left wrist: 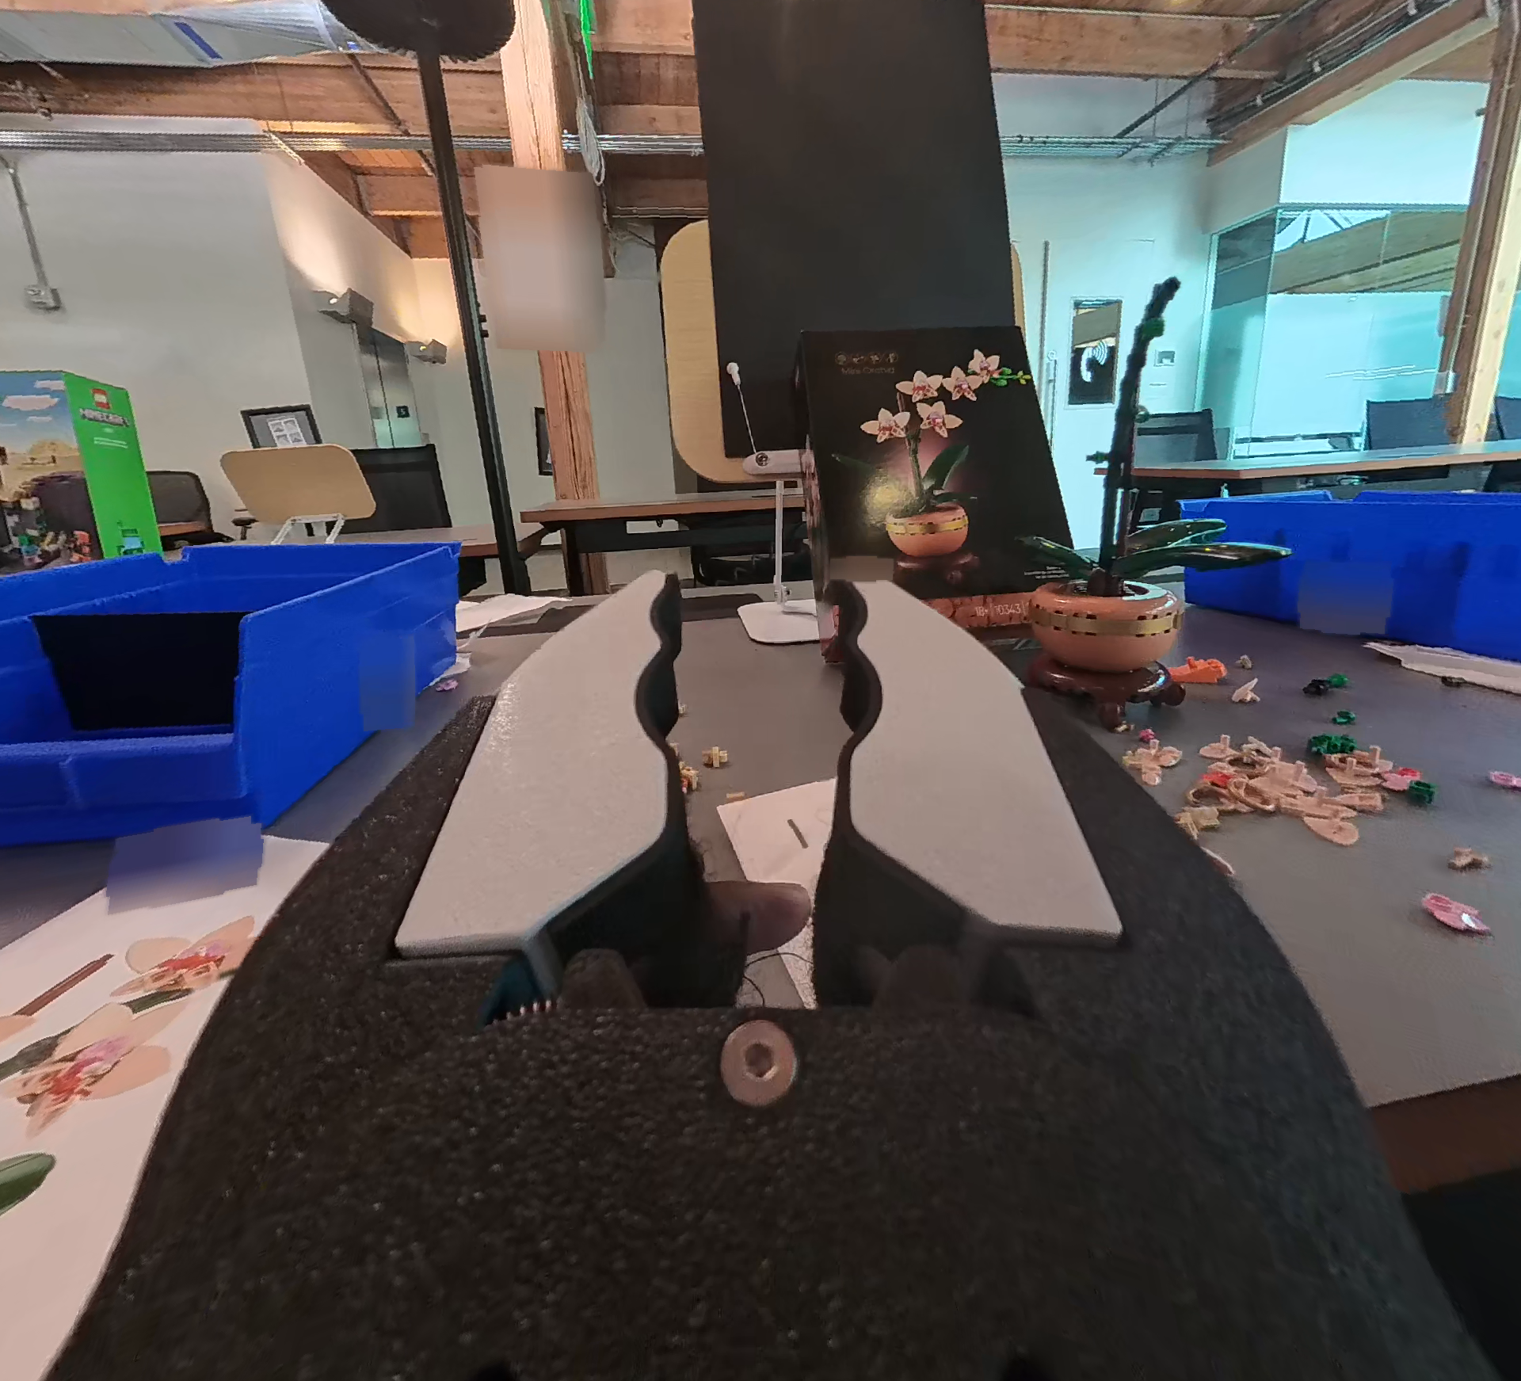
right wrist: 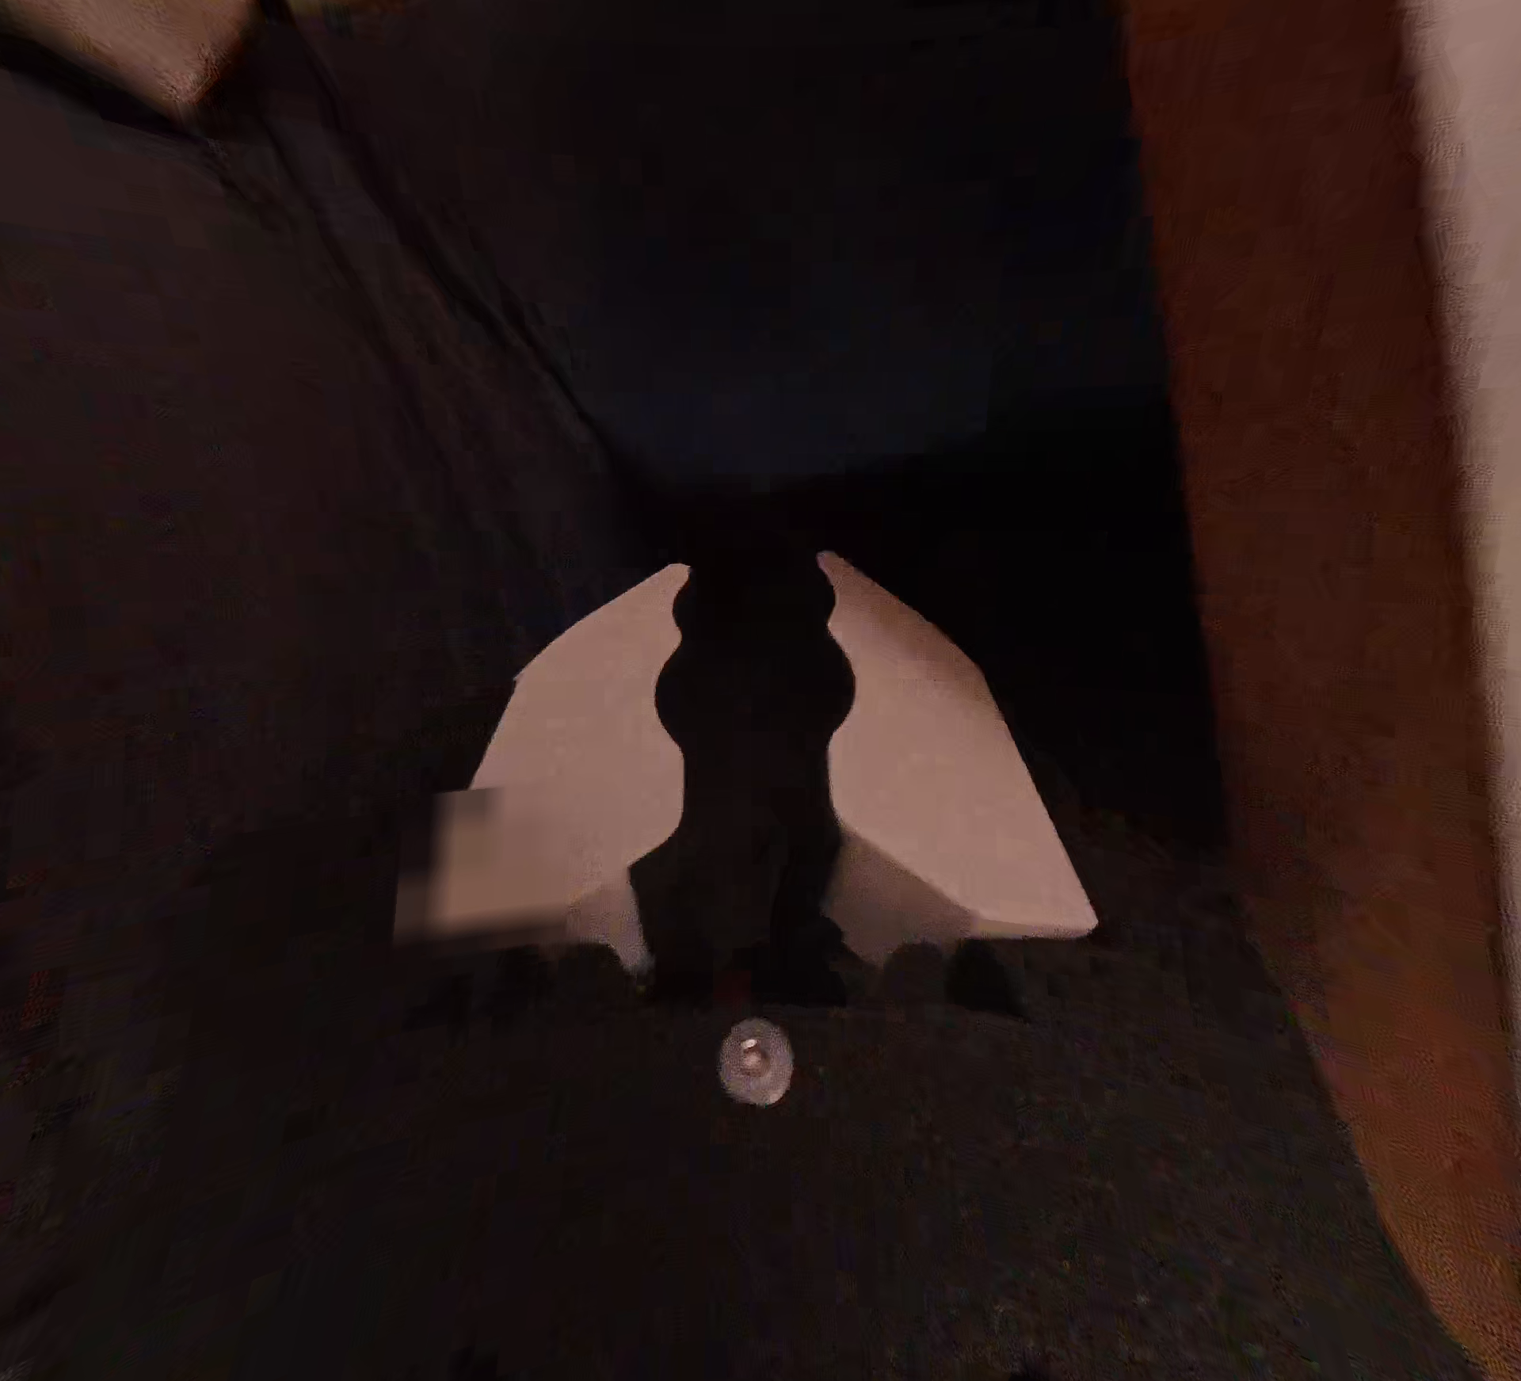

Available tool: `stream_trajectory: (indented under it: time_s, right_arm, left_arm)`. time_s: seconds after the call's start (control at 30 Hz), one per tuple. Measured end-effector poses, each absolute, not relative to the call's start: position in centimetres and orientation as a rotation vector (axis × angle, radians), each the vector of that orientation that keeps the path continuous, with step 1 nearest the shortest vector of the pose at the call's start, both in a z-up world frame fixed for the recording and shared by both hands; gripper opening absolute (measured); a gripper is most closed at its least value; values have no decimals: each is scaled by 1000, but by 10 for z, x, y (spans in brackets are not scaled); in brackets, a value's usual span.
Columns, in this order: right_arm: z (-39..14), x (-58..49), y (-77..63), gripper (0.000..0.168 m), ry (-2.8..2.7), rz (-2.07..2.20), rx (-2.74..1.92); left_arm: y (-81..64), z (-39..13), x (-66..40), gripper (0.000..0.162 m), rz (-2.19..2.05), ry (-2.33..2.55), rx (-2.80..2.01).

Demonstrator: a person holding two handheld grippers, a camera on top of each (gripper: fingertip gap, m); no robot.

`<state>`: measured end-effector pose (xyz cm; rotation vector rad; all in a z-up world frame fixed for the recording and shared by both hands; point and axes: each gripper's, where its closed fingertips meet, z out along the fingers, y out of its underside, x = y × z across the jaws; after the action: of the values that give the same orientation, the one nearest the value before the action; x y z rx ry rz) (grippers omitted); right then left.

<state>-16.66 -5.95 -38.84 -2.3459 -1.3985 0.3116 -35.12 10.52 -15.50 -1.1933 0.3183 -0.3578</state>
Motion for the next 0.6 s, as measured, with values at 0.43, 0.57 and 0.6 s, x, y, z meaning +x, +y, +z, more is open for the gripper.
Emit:
stream_trajectory:
  time_s: [0.43, 0.57, 0.6]
  right_arm:
    - [-473, -175, -65, 5, -2013, 98, -2414]
    - [-449, -172, -62, 5, -1834, 191, -2377]
    - [-434, -169, -58, 5, -1760, 179, -2350]
  left_arm:
    - [109, -154, -363, 35, -385, 270, -1198]
    - [109, -154, -367, 35, -387, 260, -1197]
    - [109, -153, -367, 35, -390, 256, -1197]
